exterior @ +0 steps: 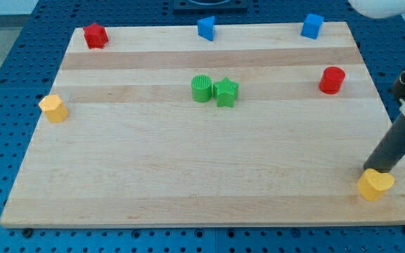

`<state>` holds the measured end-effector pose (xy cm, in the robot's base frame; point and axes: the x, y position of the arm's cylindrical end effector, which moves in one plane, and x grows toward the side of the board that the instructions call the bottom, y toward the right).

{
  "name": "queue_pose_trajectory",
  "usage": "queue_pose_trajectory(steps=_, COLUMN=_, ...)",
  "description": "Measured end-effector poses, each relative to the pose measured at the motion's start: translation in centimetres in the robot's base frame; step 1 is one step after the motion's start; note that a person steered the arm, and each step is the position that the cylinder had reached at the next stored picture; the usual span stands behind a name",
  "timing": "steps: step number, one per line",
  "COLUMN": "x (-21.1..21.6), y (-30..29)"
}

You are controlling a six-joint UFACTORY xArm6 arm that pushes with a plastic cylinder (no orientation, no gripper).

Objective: Move the yellow hexagon to the bottom left to the board

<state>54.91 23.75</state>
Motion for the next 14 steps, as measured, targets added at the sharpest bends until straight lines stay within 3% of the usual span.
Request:
queue_pose_trajectory(steps=2, x=-4.6, y=-6.1)
queue_pose_trajectory(steps=3, x=-4.6, y=-9.9)
queue_pose_trajectory(steps=10, x=-3.0, y=-22.6)
queue_pose_trajectory(steps=14, x=-2.2, y=-25.4)
